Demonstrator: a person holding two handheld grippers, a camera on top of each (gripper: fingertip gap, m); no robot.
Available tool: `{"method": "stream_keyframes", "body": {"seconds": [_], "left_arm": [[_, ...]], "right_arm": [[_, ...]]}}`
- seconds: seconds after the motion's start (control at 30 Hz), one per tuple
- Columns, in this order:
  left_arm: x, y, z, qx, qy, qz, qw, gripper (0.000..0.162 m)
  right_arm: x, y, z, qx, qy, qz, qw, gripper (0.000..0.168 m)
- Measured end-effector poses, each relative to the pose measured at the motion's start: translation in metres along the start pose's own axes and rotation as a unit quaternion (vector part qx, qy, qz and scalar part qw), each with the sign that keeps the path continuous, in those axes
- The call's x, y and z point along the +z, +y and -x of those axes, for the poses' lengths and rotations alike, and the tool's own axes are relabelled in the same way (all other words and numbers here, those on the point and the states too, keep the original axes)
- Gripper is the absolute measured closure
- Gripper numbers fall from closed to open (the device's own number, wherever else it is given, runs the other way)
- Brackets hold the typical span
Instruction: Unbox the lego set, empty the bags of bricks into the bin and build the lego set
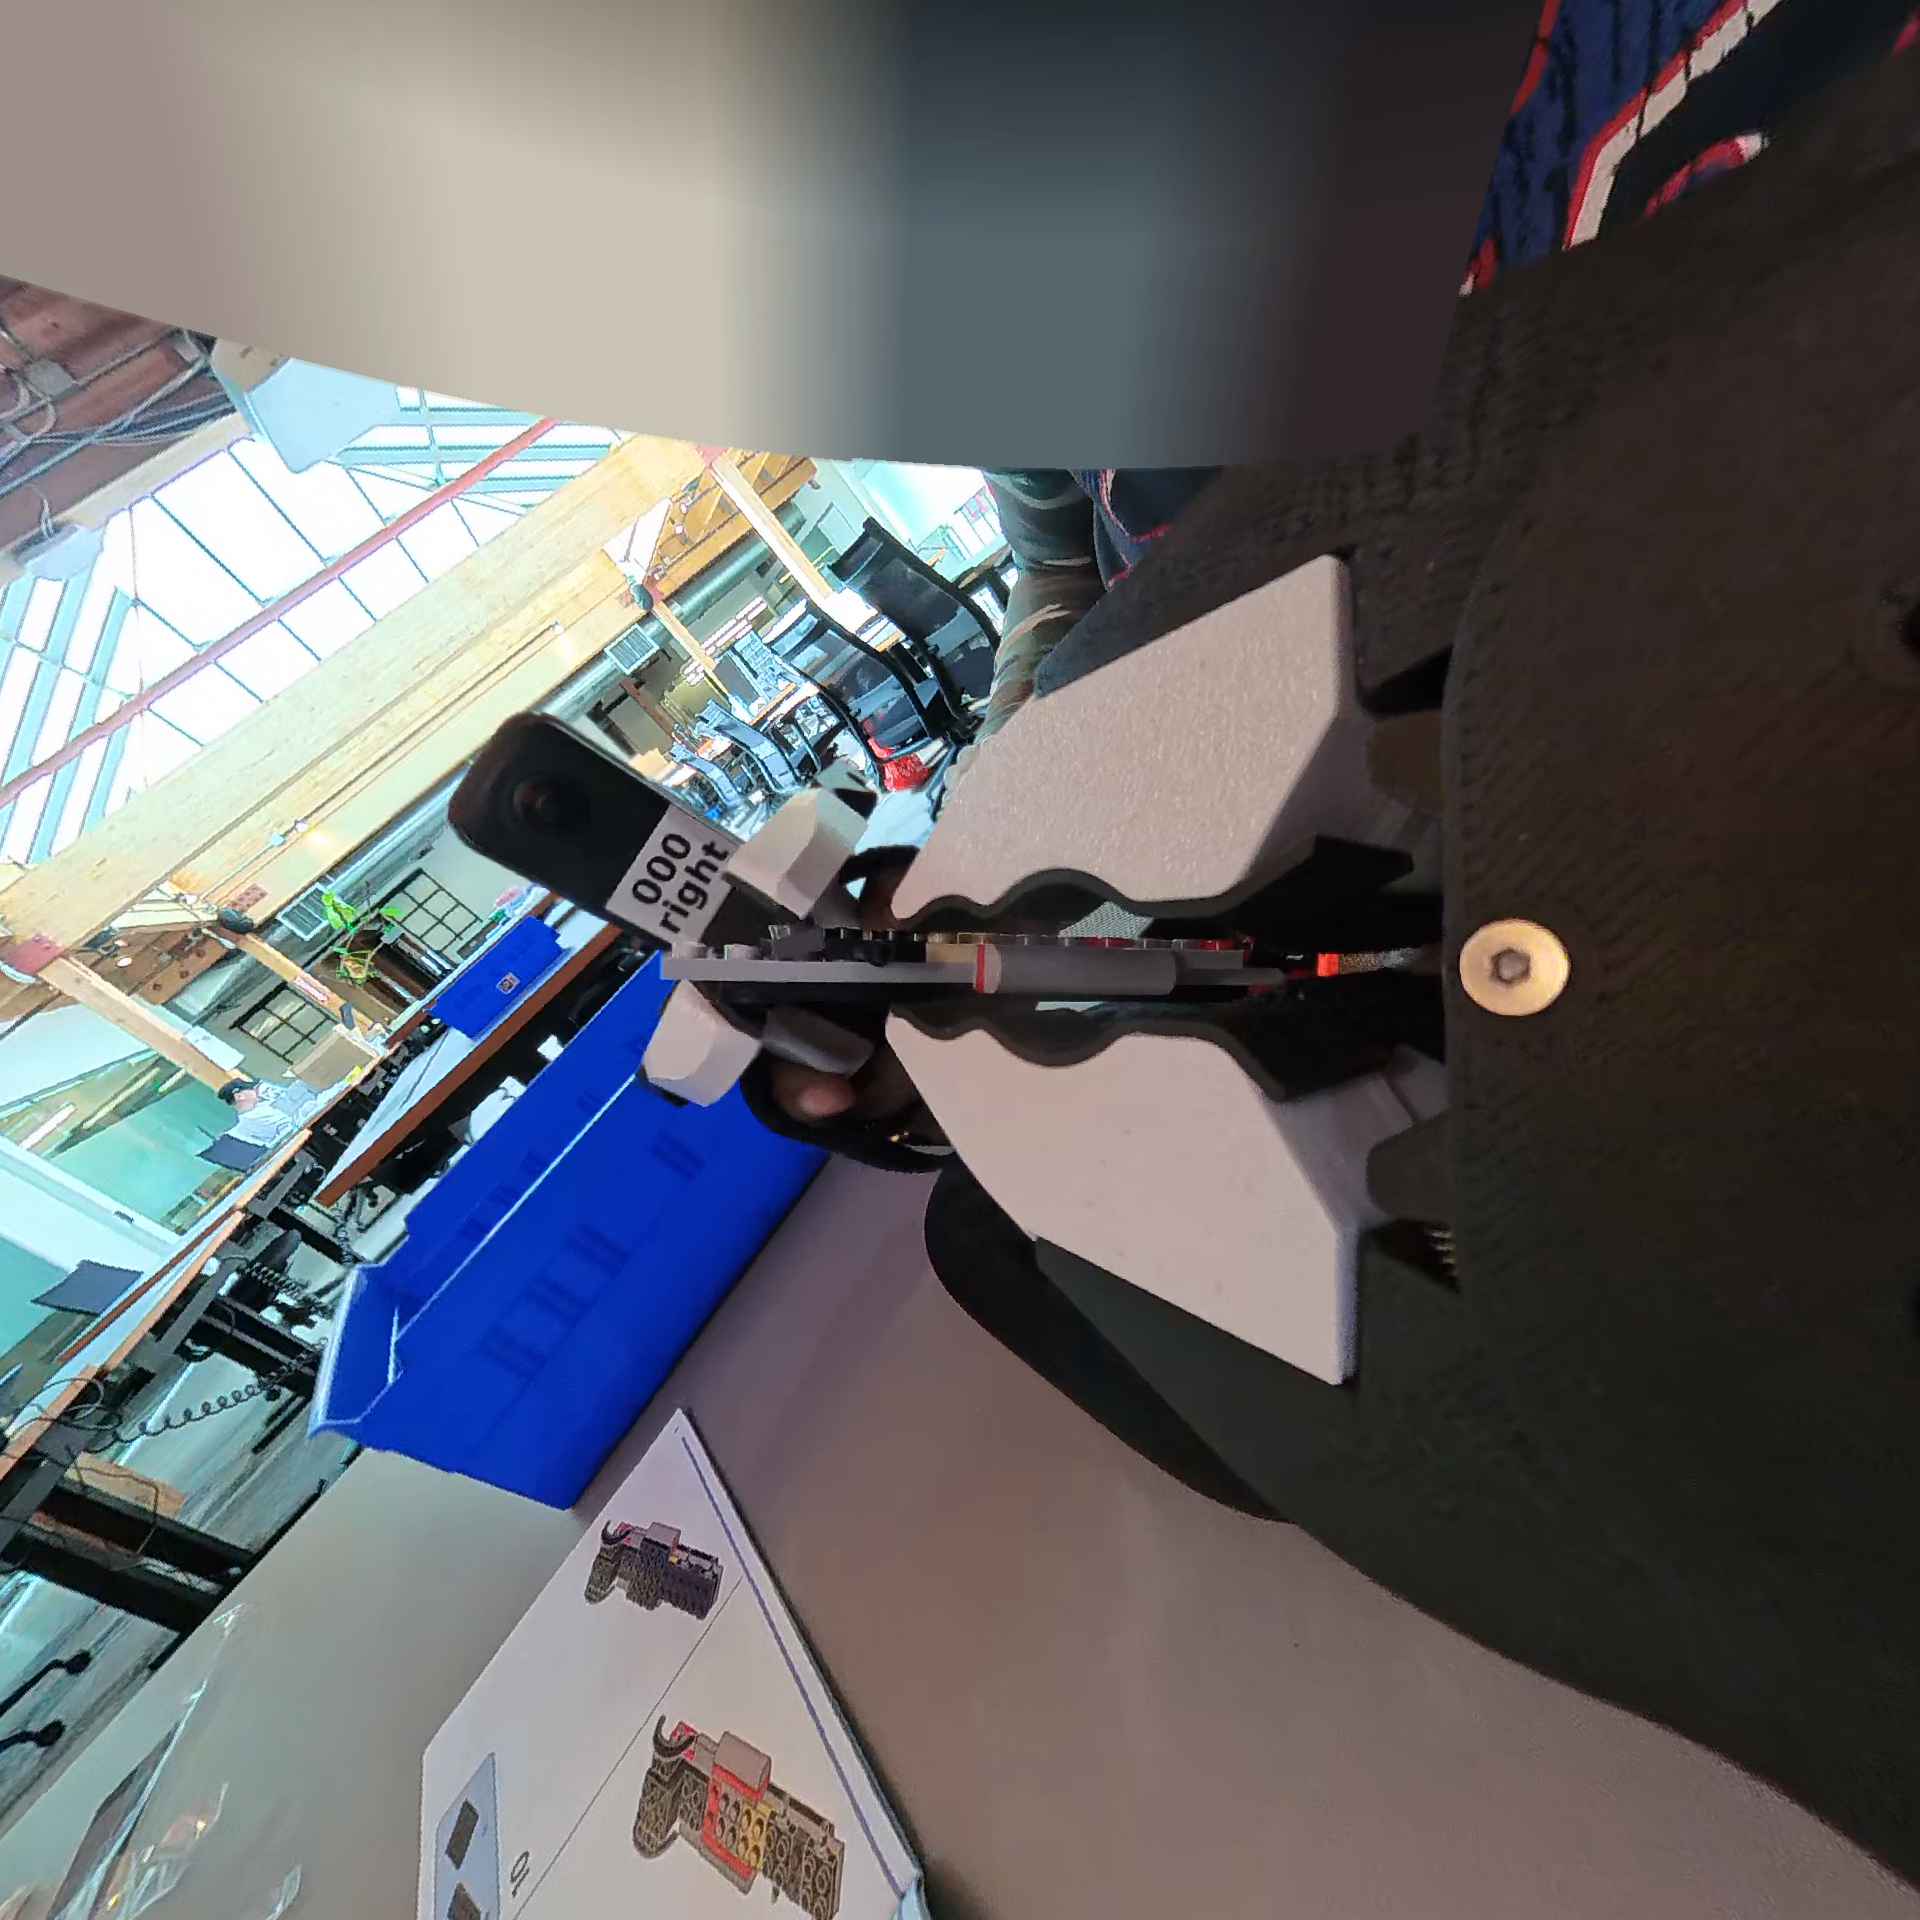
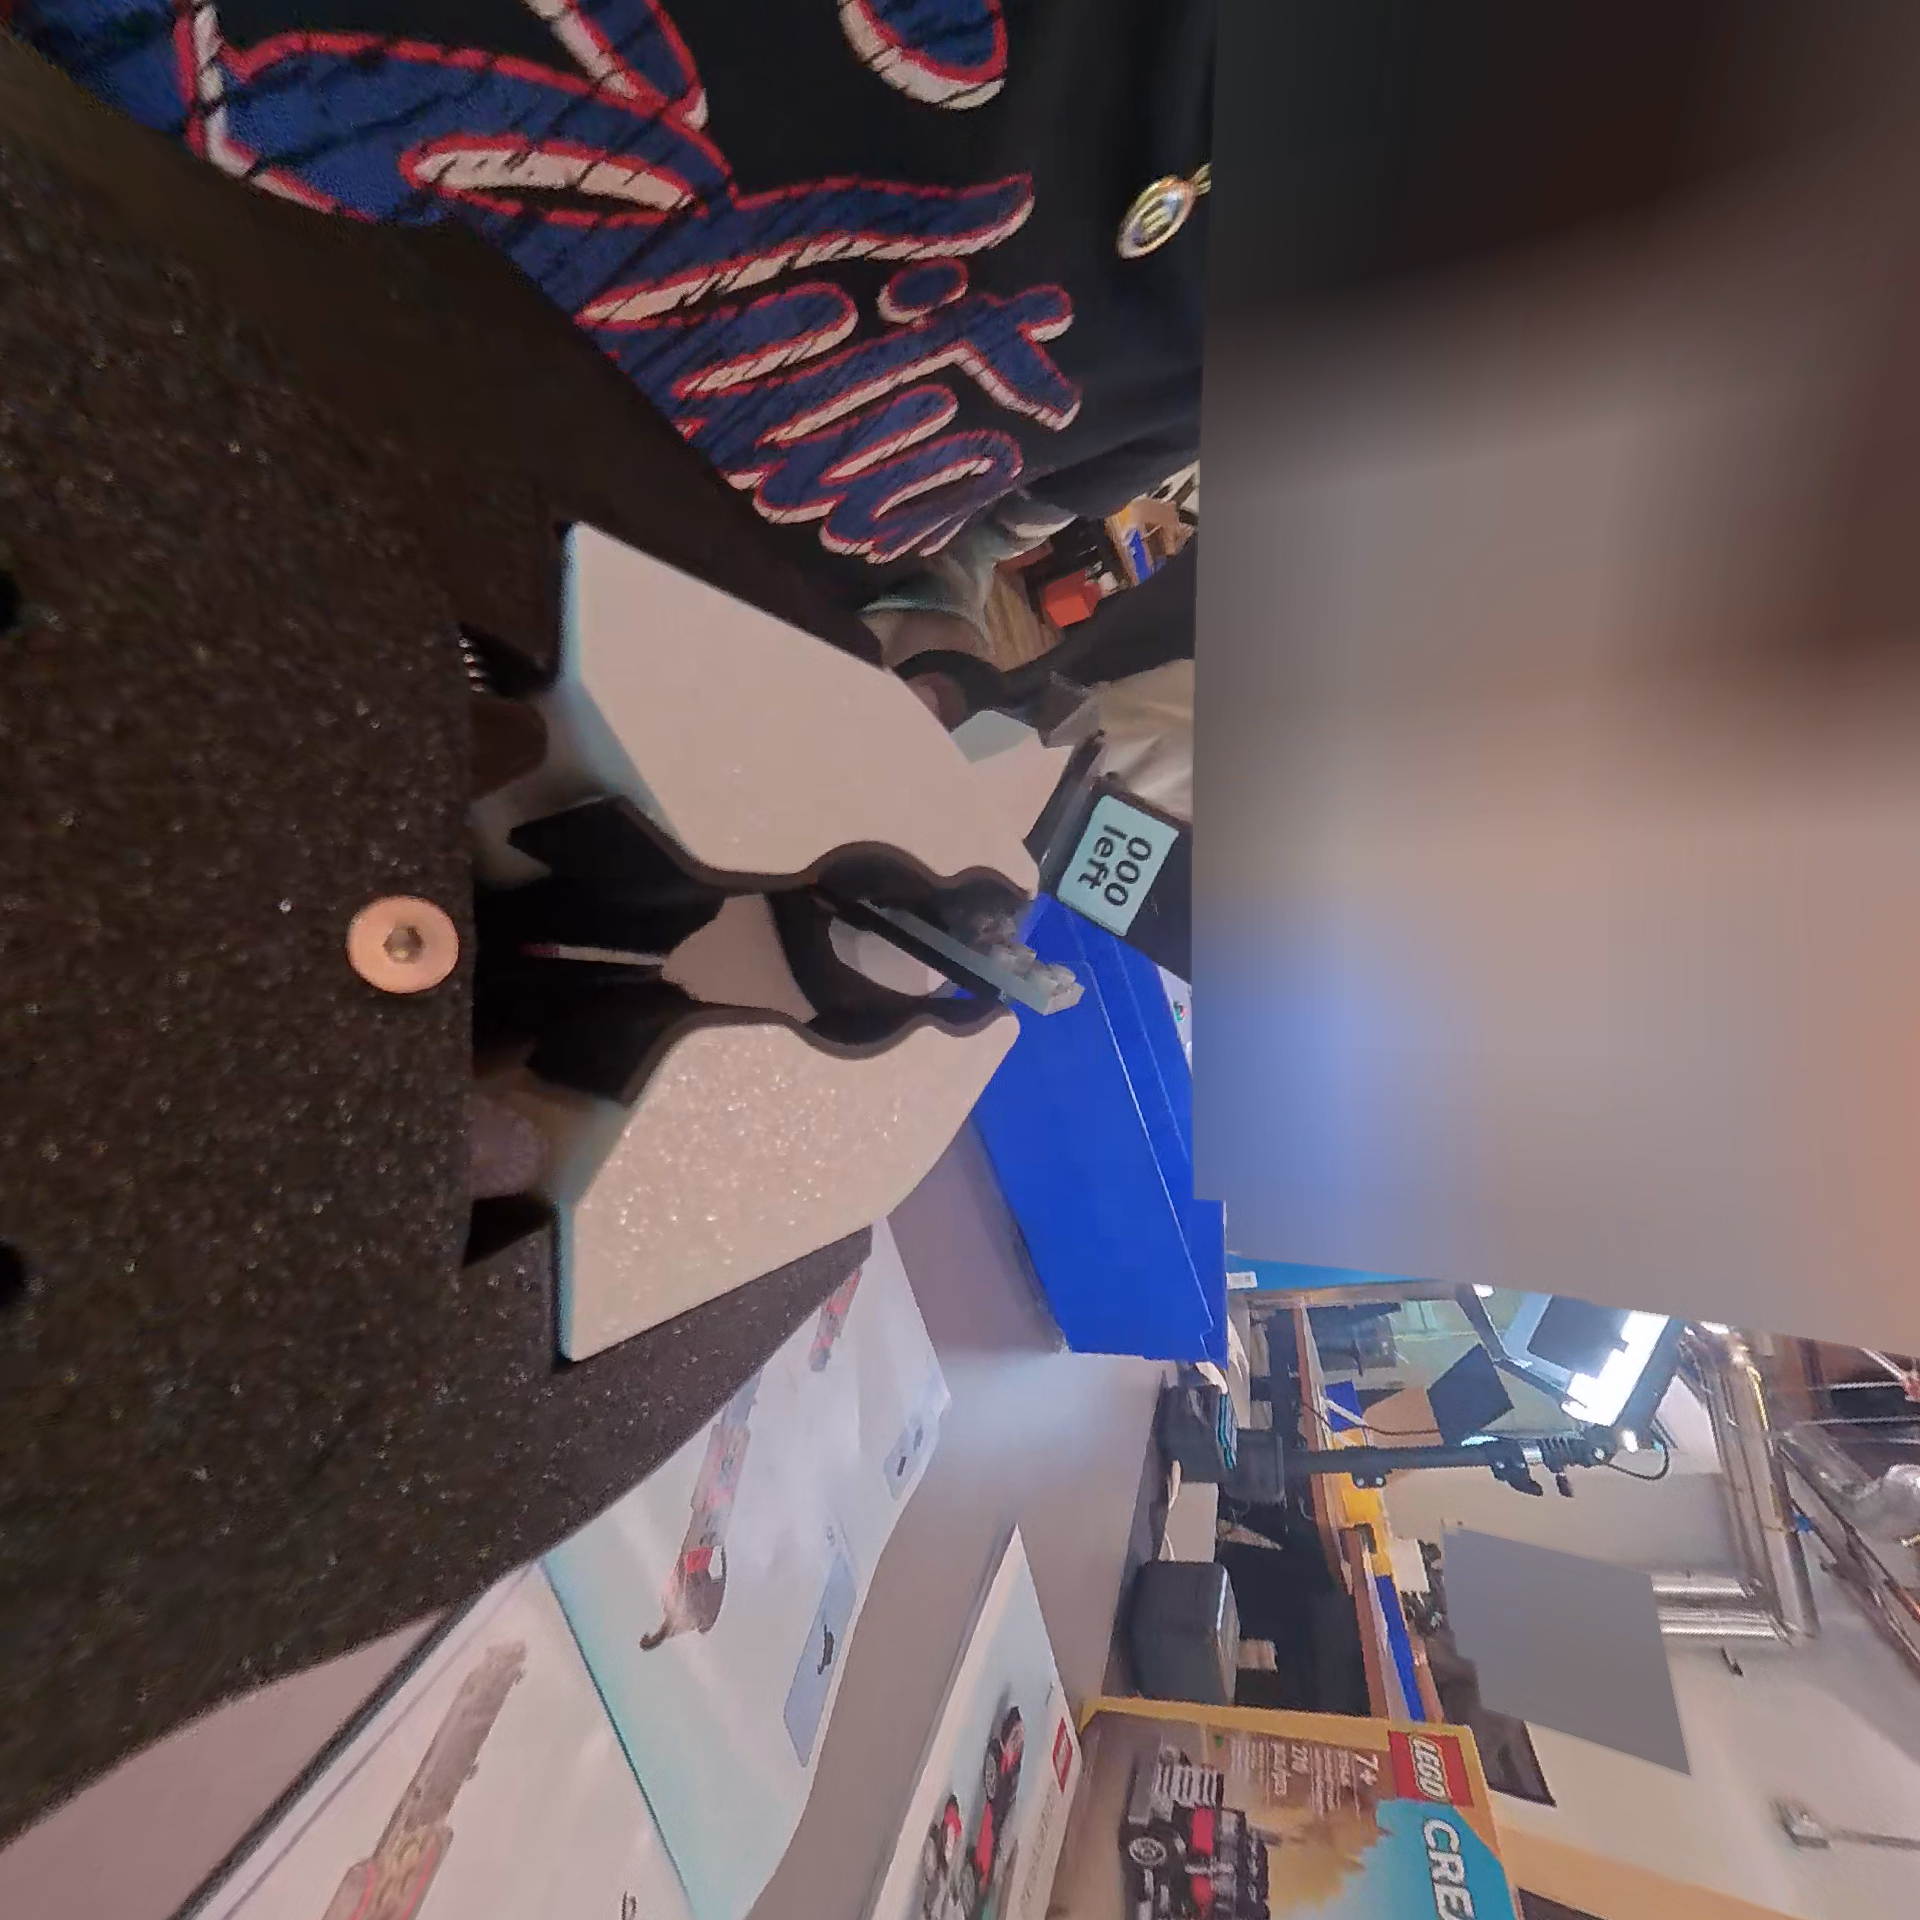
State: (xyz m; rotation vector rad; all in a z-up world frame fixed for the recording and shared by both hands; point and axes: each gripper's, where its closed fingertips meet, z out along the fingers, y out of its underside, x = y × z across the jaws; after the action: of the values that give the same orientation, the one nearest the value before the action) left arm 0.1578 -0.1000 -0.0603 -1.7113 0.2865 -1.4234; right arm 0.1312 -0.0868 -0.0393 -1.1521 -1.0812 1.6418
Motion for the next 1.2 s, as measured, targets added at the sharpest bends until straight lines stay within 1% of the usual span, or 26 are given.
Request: {"method": "stream_keyframes", "body": {"seconds": [0.03,0.1,0.2,0.27,0.37,0.4,0.47,0.5,0.57,0.7,0.8,1.03,1.13,1.2], "left_arm": [[0.000,-0.001,0.000,0.007,0.003,-0.002,1.000,0.150],[-0.001,-0.002,0.002,0.004,0.013,-0.004,1.000,0.151],[0.001,-0.001,-0.001,-0.009,0.037,-0.015,0.999,0.150],[0.001,-0.001,-0.001,0.007,0.033,-0.013,0.999,0.150],[0.000,-0.003,-0.001,0.024,0.025,-0.015,0.999,0.151],[0.000,-0.003,-0.001,0.027,0.024,-0.015,0.999,0.150],[0.000,-0.002,-0.001,0.038,0.019,-0.012,0.999,0.150],[0.000,-0.001,-0.002,0.046,0.015,-0.010,0.999,0.150],[-0.001,0.000,-0.002,0.071,0.006,-0.005,0.997,0.151],[0.001,0.001,-0.010,0.103,0.002,0.011,0.995,0.151],[0.001,0.001,-0.014,0.109,0.011,0.022,0.994,0.151],[0.000,0.003,-0.011,0.149,0.003,0.026,0.989,0.151],[-0.004,0.002,-0.005,0.133,0.002,0.018,0.991,0.151],[-0.008,0.001,0.001,0.090,0.015,0.013,0.996,0.151]], "right_arm": [[0.001,-0.001,0.000,0.028,-0.005,-0.001,1.000,0.152],[0.000,-0.001,-0.003,0.078,-0.013,0.013,0.997,0.152],[0.001,-0.003,-0.001,0.090,-0.028,0.019,0.995,0.151],[0.003,-0.003,0.001,0.136,-0.049,0.027,0.989,0.140],[0.005,0.000,0.003,0.172,-0.063,0.035,0.982,0.138],[0.005,0.001,0.002,0.177,-0.065,0.036,0.981,0.140],[0.005,-0.001,0.006,0.186,-0.082,0.029,0.979,0.152],[0.005,-0.001,0.008,0.190,-0.091,0.028,0.977,0.154],[0.004,-0.001,0.010,0.185,-0.100,0.023,0.977,0.155],[0.001,-0.004,0.019,0.075,-0.108,0.012,0.991,0.155],[0.001,-0.007,0.023,0.051,-0.115,0.012,0.992,0.156],[0.001,-0.003,0.023,0.055,-0.127,0.010,0.990,0.156],[0.006,0.001,0.016,0.078,-0.105,0.024,0.991,0.156],[0.011,0.006,0.009,0.134,-0.086,0.042,0.986,0.157]]}}
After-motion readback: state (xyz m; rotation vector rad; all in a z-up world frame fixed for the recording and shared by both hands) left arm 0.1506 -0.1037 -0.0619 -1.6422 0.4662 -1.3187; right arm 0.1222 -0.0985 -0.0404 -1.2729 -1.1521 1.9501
